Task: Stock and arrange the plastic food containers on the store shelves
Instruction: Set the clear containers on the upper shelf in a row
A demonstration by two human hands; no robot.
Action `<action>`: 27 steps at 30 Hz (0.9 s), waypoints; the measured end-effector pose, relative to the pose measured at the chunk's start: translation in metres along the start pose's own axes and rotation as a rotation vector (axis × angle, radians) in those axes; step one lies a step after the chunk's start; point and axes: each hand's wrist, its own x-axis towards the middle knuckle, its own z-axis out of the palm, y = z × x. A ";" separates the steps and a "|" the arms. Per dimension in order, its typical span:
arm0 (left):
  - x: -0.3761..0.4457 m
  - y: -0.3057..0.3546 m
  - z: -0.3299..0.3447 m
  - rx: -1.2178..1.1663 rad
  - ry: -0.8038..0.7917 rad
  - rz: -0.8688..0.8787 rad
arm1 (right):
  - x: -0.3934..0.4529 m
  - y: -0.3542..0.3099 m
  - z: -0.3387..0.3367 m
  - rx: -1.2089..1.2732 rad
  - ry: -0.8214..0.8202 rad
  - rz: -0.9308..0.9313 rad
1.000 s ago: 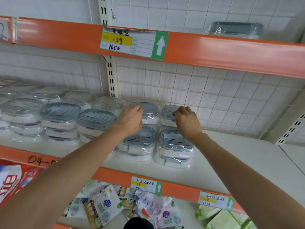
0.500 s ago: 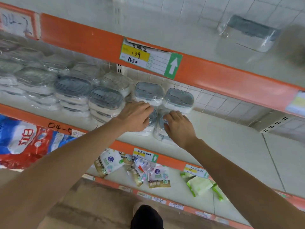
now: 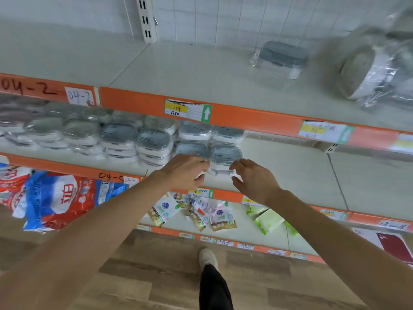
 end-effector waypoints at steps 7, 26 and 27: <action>0.000 0.039 -0.082 0.117 0.091 0.186 | -0.043 -0.003 -0.081 -0.009 0.062 -0.005; 0.161 0.023 -0.175 -0.171 0.263 -0.075 | 0.033 0.080 -0.221 -0.137 0.288 0.152; 0.176 0.021 -0.178 -0.178 0.238 -0.065 | 0.039 0.089 -0.230 -0.175 0.311 0.166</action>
